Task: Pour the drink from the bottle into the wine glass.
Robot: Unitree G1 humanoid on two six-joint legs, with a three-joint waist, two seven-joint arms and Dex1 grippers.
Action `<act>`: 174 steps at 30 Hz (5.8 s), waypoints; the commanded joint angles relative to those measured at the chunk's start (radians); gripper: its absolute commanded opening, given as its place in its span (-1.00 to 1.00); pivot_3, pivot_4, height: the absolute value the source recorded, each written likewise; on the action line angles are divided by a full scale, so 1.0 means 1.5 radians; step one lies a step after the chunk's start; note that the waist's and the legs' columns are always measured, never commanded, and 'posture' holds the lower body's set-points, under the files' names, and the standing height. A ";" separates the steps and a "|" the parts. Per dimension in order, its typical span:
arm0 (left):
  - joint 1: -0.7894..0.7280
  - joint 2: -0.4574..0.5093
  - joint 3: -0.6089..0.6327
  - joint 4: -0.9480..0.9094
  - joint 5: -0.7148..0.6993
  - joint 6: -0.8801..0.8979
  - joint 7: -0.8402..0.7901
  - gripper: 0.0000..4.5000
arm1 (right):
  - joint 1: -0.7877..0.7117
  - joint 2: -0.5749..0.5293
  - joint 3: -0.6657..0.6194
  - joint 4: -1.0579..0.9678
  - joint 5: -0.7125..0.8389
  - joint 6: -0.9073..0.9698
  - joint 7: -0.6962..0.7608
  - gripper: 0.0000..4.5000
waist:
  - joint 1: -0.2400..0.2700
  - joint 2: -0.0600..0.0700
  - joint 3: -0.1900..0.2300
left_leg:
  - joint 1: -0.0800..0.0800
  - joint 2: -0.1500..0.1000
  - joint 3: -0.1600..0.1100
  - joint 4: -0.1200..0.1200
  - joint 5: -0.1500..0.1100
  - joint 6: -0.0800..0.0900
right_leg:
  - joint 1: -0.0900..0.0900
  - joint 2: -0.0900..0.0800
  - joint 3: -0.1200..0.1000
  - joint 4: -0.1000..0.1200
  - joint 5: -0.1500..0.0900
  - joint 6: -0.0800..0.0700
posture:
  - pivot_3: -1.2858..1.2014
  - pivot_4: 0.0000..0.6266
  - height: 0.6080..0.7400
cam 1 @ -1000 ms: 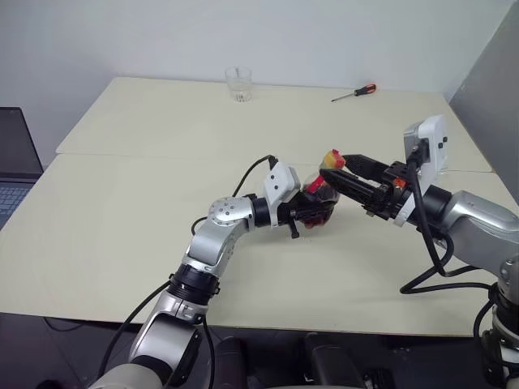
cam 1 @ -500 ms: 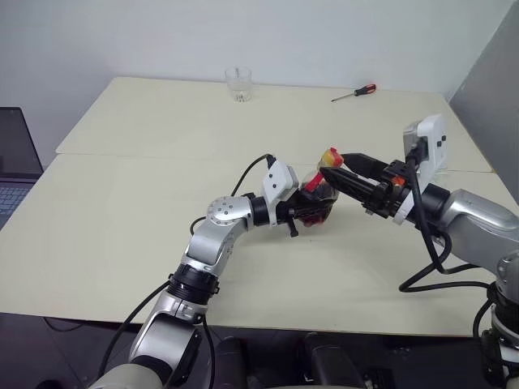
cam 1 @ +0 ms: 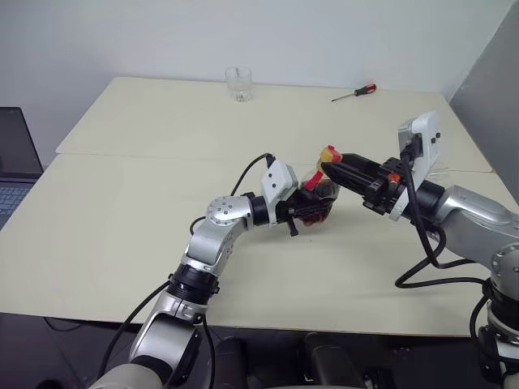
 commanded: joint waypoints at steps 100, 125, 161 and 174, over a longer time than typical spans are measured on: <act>-0.012 0.001 -0.023 0.021 0.027 -0.089 -0.022 -0.61 | -0.097 -0.158 0.038 0.117 -0.152 -0.109 0.437 -0.46 | 0.000 0.000 0.000 | 0.001 0.000 0.000 0.000 0.000 0.000 | 0.000 0.000 -0.001 0.000 0.000 0.000 | 0.03 -0.52 1.00; 0.003 0.005 -0.018 -0.018 0.018 -0.055 -0.019 -0.62 | -0.290 -0.002 0.053 0.433 -0.292 -0.224 0.740 -0.46 | 0.002 0.000 0.000 | 0.000 0.000 0.001 0.000 0.000 0.000 | 0.000 0.000 -0.001 0.000 0.002 -0.003 | 0.03 -0.52 1.00; 0.002 0.006 -0.019 -0.015 0.016 -0.053 -0.015 -0.63 | -0.206 0.098 -0.060 0.276 -0.132 -0.013 0.496 -0.46 | 0.000 0.000 0.000 | 0.001 0.000 0.001 0.000 0.000 0.000 | 0.000 0.000 -0.001 0.001 0.002 -0.003 | 0.03 -0.52 1.00; 0.005 0.006 -0.024 -0.019 0.017 -0.055 -0.015 -0.64 | -0.176 0.133 -0.090 0.240 -0.011 0.007 0.353 -0.47 | 0.000 0.001 0.000 | 0.000 0.000 0.001 0.000 0.000 0.000 | 0.000 0.000 -0.002 0.001 0.002 -0.003 | 0.03 -0.52 1.00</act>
